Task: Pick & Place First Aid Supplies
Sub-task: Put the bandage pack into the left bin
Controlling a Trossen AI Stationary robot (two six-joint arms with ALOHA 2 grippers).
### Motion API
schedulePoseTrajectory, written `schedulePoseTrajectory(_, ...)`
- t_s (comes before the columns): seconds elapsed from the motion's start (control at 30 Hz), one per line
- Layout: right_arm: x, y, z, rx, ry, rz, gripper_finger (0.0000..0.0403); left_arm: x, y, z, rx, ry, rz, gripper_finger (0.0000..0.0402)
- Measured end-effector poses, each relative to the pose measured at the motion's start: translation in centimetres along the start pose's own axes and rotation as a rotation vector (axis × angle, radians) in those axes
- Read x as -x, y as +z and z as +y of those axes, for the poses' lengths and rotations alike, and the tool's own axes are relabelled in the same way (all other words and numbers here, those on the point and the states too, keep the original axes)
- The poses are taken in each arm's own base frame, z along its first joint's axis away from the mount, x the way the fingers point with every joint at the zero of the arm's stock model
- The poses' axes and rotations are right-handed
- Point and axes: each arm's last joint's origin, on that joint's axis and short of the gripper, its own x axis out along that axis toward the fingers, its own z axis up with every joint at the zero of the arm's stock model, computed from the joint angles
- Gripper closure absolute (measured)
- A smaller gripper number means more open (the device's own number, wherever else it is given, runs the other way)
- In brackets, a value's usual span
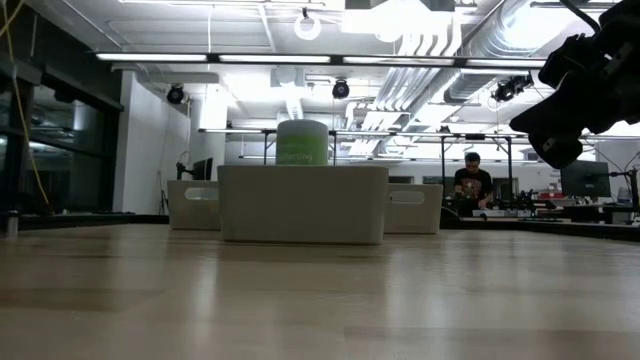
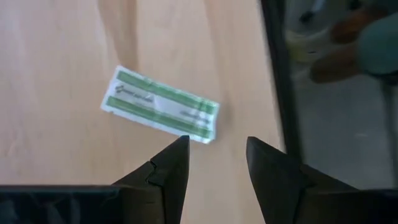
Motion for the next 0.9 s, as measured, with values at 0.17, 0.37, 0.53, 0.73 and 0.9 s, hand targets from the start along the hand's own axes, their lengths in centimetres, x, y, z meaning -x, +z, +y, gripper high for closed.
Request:
schedulePoseTrajectory(0.17,0.0,0.0,0.0,0.000,0.000,0.000,0.0399,-1.5,-1.0,-0.6,-0.044,0.103,-0.033,0.0243)
schedulePoseTrajectory(0.37,0.0,0.0,0.0,0.000,0.000,0.000,0.0394,-2.6,-1.3,-1.4,-0.064,0.100,-0.071,0.0243)
schedulePoseTrajectory(0.53,0.0,0.0,0.0,0.000,-0.001,0.000,0.0397,-3.7,-1.5,-2.0,-0.079,0.087,-0.092,0.0243)
schedulePoseTrajectory(0.73,0.0,0.0,0.0,0.000,0.000,0.000,0.0395,-5.1,-1.9,-1.6,-0.082,0.126,-0.072,0.0243)
schedulePoseTrajectory(0.9,0.0,0.0,0.0,0.000,-0.001,0.000,0.0396,-6.0,-2.1,-1.3,-0.096,0.171,-0.077,0.0243)
